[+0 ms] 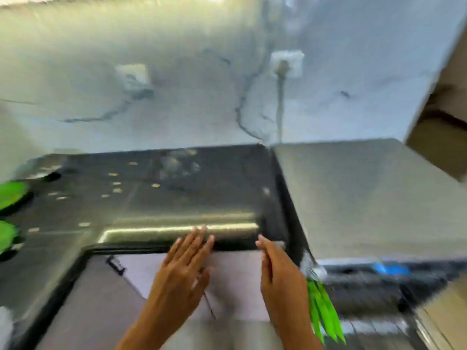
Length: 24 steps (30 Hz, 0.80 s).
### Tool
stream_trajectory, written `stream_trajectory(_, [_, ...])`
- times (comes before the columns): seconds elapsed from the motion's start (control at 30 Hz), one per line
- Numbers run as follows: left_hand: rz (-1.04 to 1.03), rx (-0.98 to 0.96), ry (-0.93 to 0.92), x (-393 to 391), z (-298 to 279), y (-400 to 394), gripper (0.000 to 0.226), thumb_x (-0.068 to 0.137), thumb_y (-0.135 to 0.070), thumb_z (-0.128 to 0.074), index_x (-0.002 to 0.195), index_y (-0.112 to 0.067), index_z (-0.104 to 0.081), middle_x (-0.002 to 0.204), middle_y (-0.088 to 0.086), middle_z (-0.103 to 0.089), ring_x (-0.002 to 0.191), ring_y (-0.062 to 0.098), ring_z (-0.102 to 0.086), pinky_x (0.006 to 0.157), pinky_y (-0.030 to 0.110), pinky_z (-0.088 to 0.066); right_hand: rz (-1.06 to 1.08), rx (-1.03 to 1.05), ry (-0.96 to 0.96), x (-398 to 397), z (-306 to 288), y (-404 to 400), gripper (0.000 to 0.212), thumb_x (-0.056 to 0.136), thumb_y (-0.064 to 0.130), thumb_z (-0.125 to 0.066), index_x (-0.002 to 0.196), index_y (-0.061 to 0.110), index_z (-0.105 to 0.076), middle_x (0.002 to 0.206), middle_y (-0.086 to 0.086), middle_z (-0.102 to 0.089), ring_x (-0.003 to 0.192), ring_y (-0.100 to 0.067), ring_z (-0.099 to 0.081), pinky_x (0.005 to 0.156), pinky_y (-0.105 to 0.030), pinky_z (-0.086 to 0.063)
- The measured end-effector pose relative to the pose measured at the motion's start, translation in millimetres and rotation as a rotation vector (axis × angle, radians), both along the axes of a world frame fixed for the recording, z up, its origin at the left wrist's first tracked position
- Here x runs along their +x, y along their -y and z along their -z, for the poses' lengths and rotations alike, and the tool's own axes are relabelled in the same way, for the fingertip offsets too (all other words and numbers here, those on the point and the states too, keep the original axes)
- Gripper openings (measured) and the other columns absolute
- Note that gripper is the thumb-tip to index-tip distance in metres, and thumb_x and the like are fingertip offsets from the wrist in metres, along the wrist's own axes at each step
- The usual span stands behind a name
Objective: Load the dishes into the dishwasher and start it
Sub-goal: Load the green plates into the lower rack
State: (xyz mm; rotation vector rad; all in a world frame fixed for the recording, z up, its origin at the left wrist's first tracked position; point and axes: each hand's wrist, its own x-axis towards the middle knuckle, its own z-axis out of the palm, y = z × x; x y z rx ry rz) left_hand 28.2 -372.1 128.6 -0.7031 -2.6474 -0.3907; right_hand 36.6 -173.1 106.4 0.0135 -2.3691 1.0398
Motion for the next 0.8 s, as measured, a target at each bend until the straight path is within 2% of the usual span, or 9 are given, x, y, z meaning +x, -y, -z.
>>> stream_trajectory(0.1, [-0.149,0.097,-0.094,21,-26,53,0.047,0.097,-0.035,-0.037,0.137,-0.011,-0.043,0.144,0.008,-0.043,0.139,0.017,-0.032,0.116,0.029,-0.018,-0.213,0.089,-0.047,-23,-29,68,0.038,0.088,0.027,-0.038,0.107,0.012,-0.068,0.100,-0.002,-0.072,0.086,-0.017,-0.069,0.073,-0.022,-0.047])
stream_trajectory(0.23, [-0.449,0.087,-0.128,60,-34,134,0.048,0.098,-0.039,-0.035,0.138,-0.014,-0.044,0.148,0.006,-0.039,0.140,0.017,-0.029,0.111,0.035,-0.024,-0.494,0.171,-0.080,-40,-56,163,0.032,0.089,0.023,-0.045,0.110,0.012,-0.066,0.100,-0.001,-0.070,0.085,-0.020,-0.068,0.066,-0.028,-0.054])
stream_trajectory(0.3, [-0.568,0.086,-0.126,75,-30,172,0.045,0.094,-0.037,-0.040,0.135,-0.017,-0.045,0.148,0.006,-0.039,0.139,0.016,-0.030,0.108,0.036,-0.025,-0.582,0.187,-0.089,-47,-60,207,0.031,0.089,0.024,-0.045,0.110,0.013,-0.065,0.099,-0.001,-0.069,0.081,-0.022,-0.068,0.060,-0.027,-0.052])
stream_trajectory(0.4, [-0.725,0.106,-0.098,93,-19,236,0.044,0.090,-0.034,-0.045,0.128,-0.015,-0.057,0.146,0.006,-0.041,0.137,0.017,-0.031,0.110,0.031,-0.022,-0.720,0.171,-0.100,-56,-54,278,0.040,0.089,0.033,-0.036,0.110,0.014,-0.064,0.103,0.001,-0.068,0.086,-0.019,-0.067,0.067,-0.024,-0.048])
stream_trajectory(0.47, [-0.816,0.103,-0.075,98,-11,277,0.044,0.087,-0.035,-0.045,0.122,-0.014,-0.063,0.144,0.005,-0.044,0.135,0.017,-0.034,0.109,0.030,-0.021,-0.780,0.159,-0.092,-62,-50,322,0.035,0.091,0.031,-0.041,0.111,0.014,-0.064,0.104,0.003,-0.067,0.090,-0.017,-0.066,0.070,-0.021,-0.046])
stream_trajectory(0.53, [-0.885,0.102,-0.054,95,-6,317,0.044,0.085,-0.035,-0.045,0.119,-0.014,-0.066,0.141,0.006,-0.048,0.133,0.017,-0.035,0.108,0.031,-0.022,-0.806,0.166,-0.119,-71,-43,367,0.023,0.089,0.021,-0.056,0.110,0.014,-0.065,0.103,0.003,-0.067,0.092,-0.015,-0.065,0.072,-0.017,-0.043])
stream_trajectory(0.6, [-0.924,0.085,-0.023,83,-6,351,0.044,0.084,-0.035,-0.045,0.115,-0.014,-0.068,0.139,0.006,-0.051,0.132,0.017,-0.037,0.108,0.032,-0.021,-0.822,0.176,-0.123,-83,-37,407,0.024,0.084,0.011,-0.067,0.107,0.016,-0.065,0.103,0.003,-0.067,0.091,-0.014,-0.064,0.074,-0.017,-0.042])
stream_trajectory(0.7, [-0.957,-0.022,0.067,46,-2,408,0.046,0.082,-0.037,-0.042,0.109,-0.014,-0.071,0.130,0.006,-0.059,0.126,0.020,-0.050,0.107,0.035,-0.020,-0.808,0.245,-0.133,-105,-24,464,0.021,0.082,0.015,-0.064,0.103,0.019,-0.066,0.100,0.007,-0.067,0.087,-0.011,-0.066,0.068,-0.018,-0.048])
stream_trajectory(0.8, [-0.977,-0.096,0.169,-3,-1,465,0.048,0.078,-0.038,-0.040,0.103,-0.015,-0.074,0.121,0.006,-0.065,0.116,0.020,-0.059,0.105,0.039,-0.026,-0.816,0.304,-0.117,-128,-10,508,0.027,0.075,0.009,-0.074,0.100,0.018,-0.067,0.098,0.004,-0.069,0.082,-0.013,-0.069,0.064,-0.020,-0.051])
